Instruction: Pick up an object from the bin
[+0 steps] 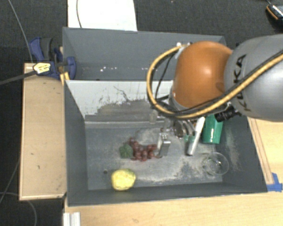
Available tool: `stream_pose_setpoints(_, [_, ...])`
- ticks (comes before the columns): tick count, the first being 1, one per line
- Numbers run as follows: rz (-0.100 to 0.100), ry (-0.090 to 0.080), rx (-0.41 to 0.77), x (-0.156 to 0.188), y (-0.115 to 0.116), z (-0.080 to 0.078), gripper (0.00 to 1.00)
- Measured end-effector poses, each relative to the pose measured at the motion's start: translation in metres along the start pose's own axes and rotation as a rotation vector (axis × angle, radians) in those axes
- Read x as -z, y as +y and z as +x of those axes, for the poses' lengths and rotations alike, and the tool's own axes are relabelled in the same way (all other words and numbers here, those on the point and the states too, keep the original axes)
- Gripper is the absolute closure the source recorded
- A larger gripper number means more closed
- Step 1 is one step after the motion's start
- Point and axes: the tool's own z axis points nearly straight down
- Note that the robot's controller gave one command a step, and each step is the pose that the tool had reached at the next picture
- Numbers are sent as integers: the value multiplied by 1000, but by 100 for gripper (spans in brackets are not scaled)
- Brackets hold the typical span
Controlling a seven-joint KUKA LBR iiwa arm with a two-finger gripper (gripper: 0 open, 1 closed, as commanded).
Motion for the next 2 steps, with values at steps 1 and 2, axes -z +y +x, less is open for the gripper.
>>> stream_pose_setpoints(1, [0,0,0,0,0,0,0])
stream_pose_setpoints(2, [-1,1,-19,-31,16,6,0])
